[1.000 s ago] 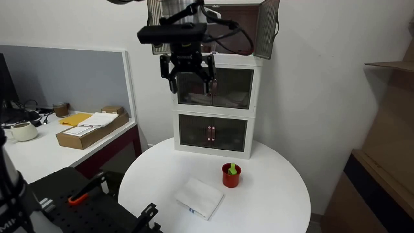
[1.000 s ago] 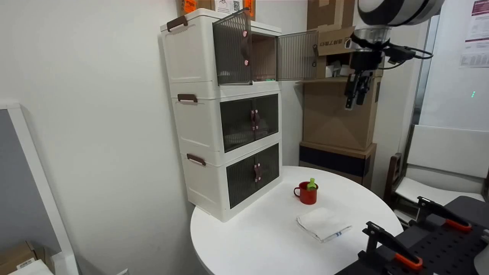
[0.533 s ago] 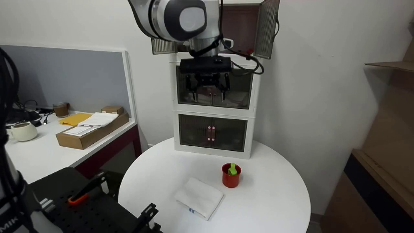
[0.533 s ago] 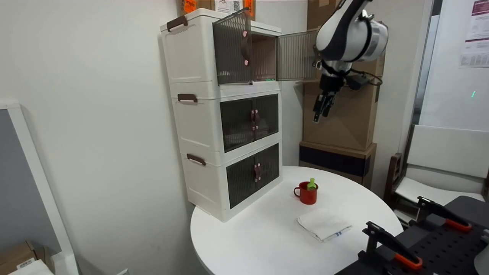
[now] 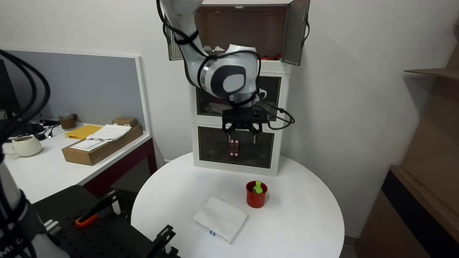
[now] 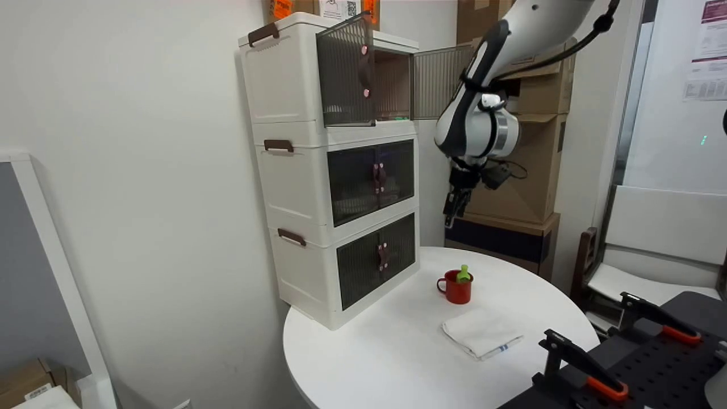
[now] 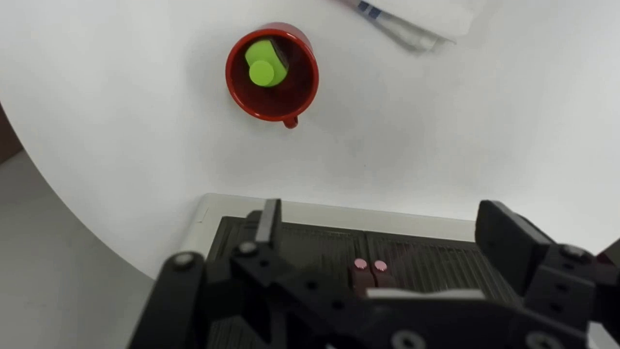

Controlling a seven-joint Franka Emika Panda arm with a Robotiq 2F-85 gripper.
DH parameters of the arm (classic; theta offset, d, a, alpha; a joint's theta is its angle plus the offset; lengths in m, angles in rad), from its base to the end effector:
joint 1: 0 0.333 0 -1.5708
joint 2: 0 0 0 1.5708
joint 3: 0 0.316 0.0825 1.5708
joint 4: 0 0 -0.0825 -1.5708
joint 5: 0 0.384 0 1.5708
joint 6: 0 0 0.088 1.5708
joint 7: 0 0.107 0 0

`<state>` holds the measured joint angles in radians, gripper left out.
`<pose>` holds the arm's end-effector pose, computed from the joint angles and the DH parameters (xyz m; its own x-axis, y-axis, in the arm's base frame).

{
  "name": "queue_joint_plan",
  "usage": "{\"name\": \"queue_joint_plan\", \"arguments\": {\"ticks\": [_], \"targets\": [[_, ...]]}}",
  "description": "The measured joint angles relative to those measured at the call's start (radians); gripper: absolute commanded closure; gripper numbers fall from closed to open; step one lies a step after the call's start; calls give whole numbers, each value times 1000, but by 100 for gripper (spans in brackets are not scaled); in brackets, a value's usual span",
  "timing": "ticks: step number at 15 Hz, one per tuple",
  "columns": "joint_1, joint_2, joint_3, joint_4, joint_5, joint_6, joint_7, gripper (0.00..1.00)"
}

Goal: Put the red cup into the top compartment

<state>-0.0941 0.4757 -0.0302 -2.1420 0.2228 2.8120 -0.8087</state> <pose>0.5818 -0.0834 0.1966 0.8640 0.4631 0.1976 0.4595 -0.8857 0.0664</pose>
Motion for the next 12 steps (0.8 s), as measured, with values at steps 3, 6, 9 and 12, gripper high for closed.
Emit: {"name": "queue_joint_plan", "arguments": {"ticks": [3,6,9,12], "targets": [[-36,148,20,96,-91,13,52,0],[-36,253,23,167,-184,14,116,0],[-17,324,13,215,-290,31,185,0],[29,383,-41,254,-410,69,258,0]]}}
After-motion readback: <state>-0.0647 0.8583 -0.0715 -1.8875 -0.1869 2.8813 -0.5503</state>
